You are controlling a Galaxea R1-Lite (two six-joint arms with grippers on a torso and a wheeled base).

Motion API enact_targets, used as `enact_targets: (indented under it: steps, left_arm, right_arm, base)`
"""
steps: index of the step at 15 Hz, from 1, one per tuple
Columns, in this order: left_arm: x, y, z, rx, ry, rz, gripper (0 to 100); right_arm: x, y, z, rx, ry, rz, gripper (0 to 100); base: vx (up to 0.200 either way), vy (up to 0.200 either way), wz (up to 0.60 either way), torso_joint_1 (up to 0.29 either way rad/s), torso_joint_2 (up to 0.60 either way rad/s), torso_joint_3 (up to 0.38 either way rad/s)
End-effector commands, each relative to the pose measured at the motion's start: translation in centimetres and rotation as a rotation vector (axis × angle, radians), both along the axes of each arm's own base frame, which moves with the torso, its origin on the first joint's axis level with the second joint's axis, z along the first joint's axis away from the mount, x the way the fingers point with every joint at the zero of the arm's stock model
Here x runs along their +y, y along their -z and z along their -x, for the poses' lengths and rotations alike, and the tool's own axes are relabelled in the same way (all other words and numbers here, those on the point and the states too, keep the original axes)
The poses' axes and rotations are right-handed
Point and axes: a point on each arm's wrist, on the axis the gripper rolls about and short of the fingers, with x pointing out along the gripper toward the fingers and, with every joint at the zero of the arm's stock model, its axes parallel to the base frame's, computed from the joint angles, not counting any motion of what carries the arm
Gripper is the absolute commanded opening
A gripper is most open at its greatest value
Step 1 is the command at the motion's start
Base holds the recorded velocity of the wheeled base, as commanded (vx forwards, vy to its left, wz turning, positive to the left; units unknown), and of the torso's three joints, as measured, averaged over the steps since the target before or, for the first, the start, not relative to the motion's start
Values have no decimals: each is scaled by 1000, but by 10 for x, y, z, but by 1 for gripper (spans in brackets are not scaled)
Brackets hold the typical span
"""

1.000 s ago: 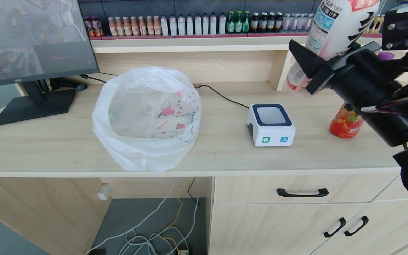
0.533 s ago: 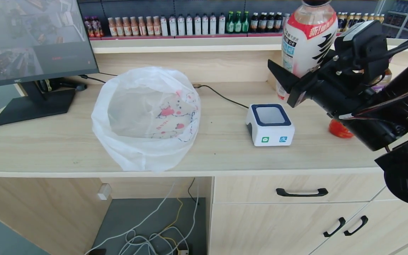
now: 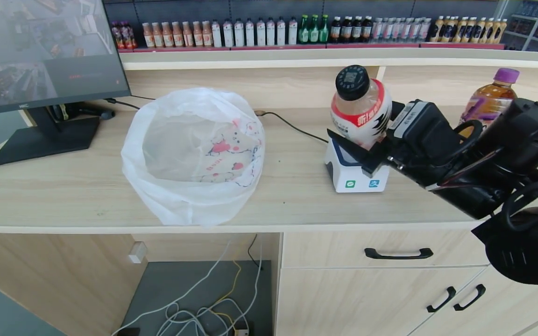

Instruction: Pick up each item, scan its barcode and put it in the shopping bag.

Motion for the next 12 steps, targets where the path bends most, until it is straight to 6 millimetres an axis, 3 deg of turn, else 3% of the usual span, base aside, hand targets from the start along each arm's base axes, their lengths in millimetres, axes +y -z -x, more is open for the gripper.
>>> enact_targets:
  steps: [1, 4, 10, 12]
  left_arm:
    - [0, 0, 0, 0, 0, 0, 100]
    - [0, 0, 0, 0, -2, 0, 100]
    - [0, 0, 0, 0, -2, 0, 100]
    - [0, 0, 0, 0, -2, 0, 100]
  right_arm:
    - [-5, 9, -7, 4, -13, 42, 0]
    - [-5, 14, -10, -15, -48, 83, 0]
    - [-31, -7, -30, -141, -76, 99, 0]
    - [-33, -2, -40, -146, -105, 122, 0]
  base:
    - [0, 0, 0, 0, 0, 0]
    - [0, 0, 0, 0, 0, 0]
    - [0, 0, 0, 0, 0, 0]
    - [0, 0, 0, 0, 0, 0]
